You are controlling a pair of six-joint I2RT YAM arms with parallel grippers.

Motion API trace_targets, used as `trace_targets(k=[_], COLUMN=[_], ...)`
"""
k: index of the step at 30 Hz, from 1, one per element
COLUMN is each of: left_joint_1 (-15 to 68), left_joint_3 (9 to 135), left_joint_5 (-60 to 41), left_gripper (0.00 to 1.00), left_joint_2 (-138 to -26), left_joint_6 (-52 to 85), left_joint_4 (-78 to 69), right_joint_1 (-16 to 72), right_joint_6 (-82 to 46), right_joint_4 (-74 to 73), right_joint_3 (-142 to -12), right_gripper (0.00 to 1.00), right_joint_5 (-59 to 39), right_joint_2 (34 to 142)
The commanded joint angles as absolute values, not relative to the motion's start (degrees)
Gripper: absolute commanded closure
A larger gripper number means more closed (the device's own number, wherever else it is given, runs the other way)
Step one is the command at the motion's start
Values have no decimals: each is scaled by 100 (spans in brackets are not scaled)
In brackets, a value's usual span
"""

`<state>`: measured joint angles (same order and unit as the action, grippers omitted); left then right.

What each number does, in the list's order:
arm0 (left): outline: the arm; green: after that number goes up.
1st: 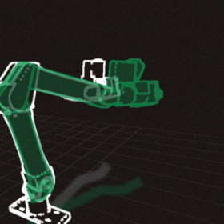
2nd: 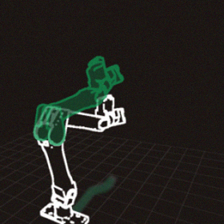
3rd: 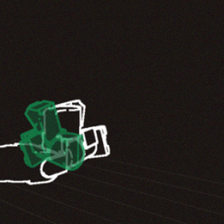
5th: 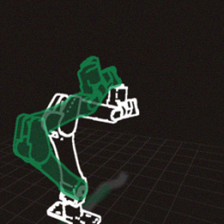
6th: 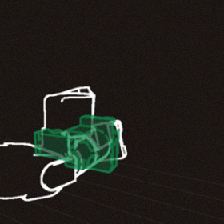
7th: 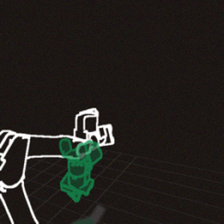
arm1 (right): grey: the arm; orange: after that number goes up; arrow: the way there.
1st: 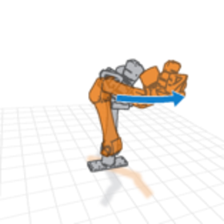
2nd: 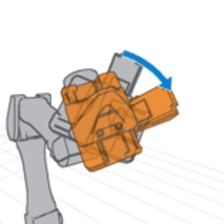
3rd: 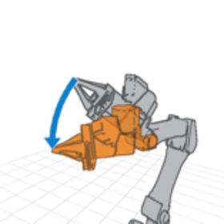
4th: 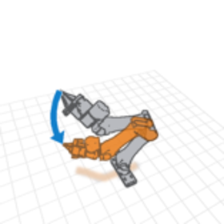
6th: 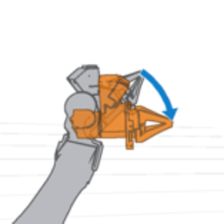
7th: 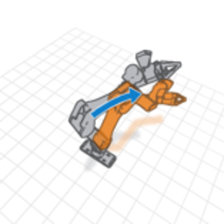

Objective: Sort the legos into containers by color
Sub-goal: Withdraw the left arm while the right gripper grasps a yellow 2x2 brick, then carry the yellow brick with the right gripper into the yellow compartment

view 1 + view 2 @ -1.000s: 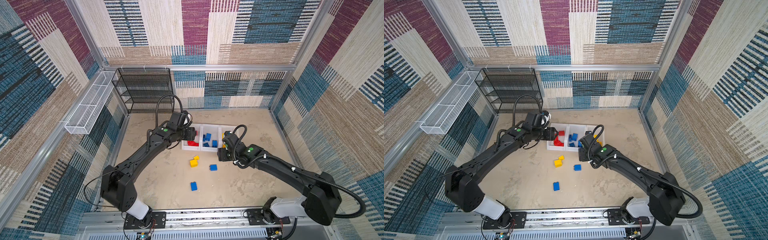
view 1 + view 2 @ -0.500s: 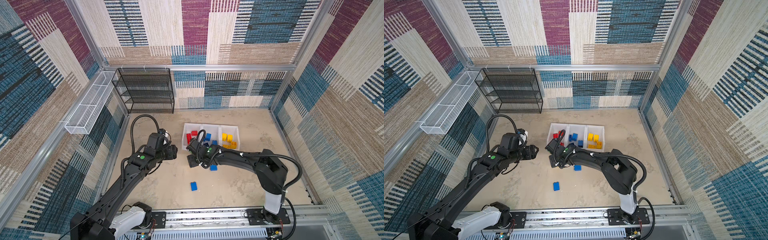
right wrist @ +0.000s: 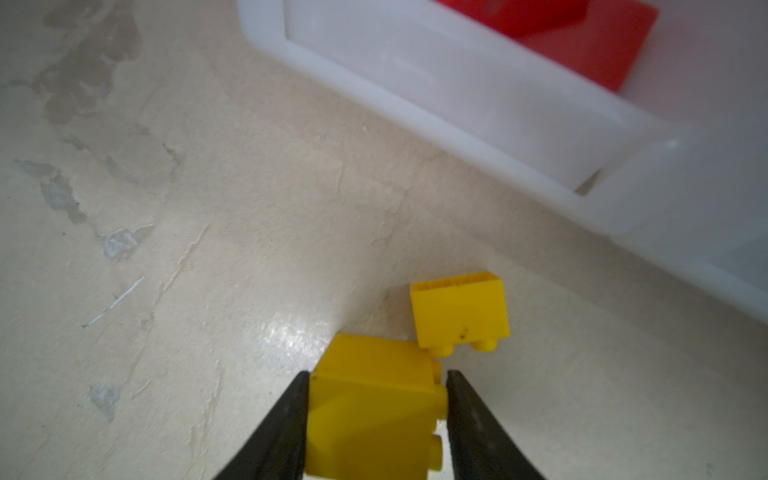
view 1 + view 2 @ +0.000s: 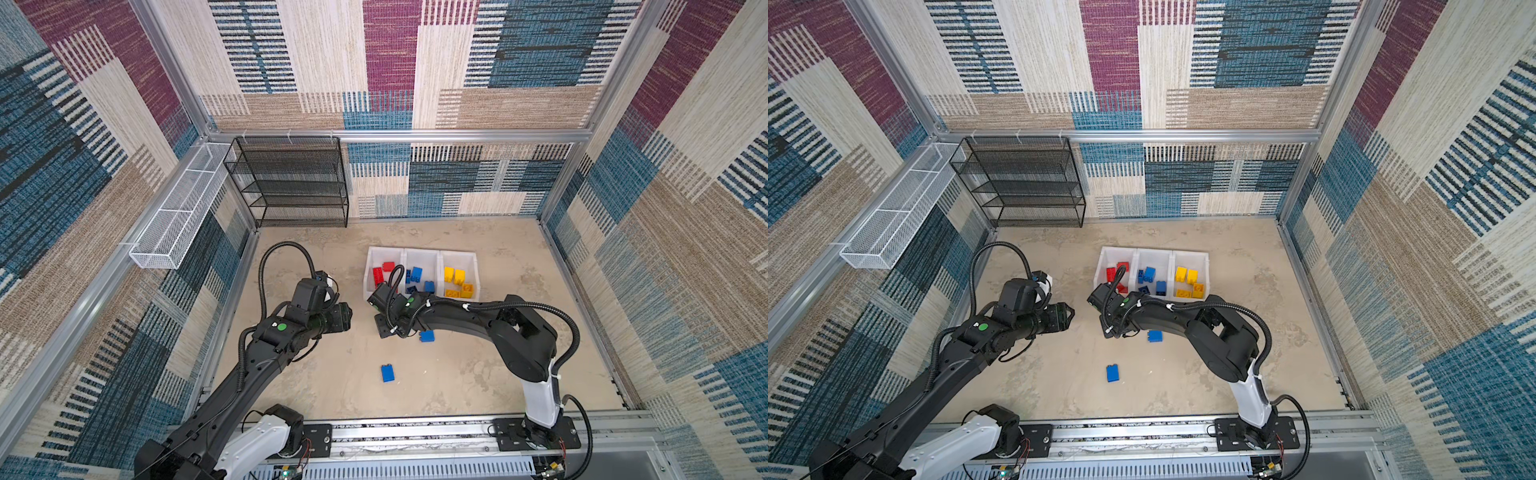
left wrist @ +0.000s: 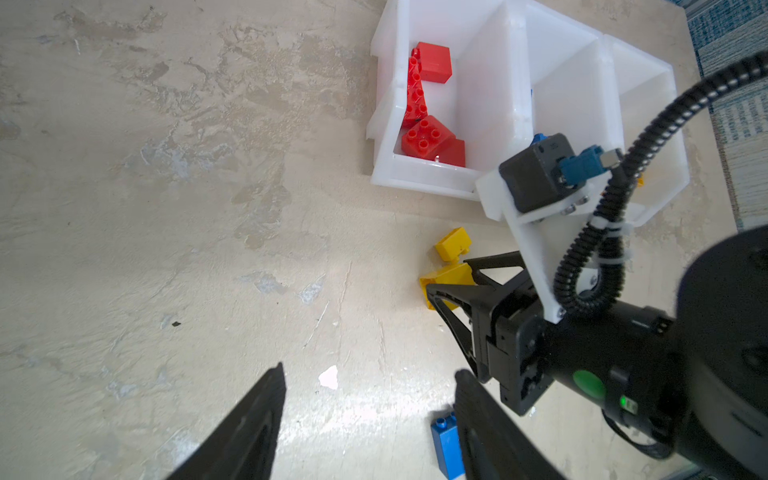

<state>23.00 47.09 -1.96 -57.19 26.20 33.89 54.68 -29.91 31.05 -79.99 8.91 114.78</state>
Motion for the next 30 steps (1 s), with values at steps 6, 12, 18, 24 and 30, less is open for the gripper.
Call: trace_targets(k=[6,12,18,24,30], left_joint_1=[2294,2288,2294,2288,2290], left_joint_3=[4669,4554,4427,4386,4222], left_joint_5=[-256,-289,-318,-375,-543], left_gripper=[33,33,33,32,32], left_joint_2=[-5739,-5687,-5611,-5616,-5526], left_joint_6=[2765,2886,2951,2952,3062], left_joint_4=[3397,3378,3358,3348,3347], right_joint_1=[5480,5484,5410,4636,3615], right_joint_6=[-3064,-3070,-2906,-2588,-1952], right_joint_4=[2962,2968,3254,3337,3316], right_joint_3=[-7870,-7591,-7411,-7210,-7290], right_gripper=[55,56,56,56,56], right_joint_5=[903,1007,1449,1541,1476], right_joint_2=[11316,10894,10175,9352,8993])
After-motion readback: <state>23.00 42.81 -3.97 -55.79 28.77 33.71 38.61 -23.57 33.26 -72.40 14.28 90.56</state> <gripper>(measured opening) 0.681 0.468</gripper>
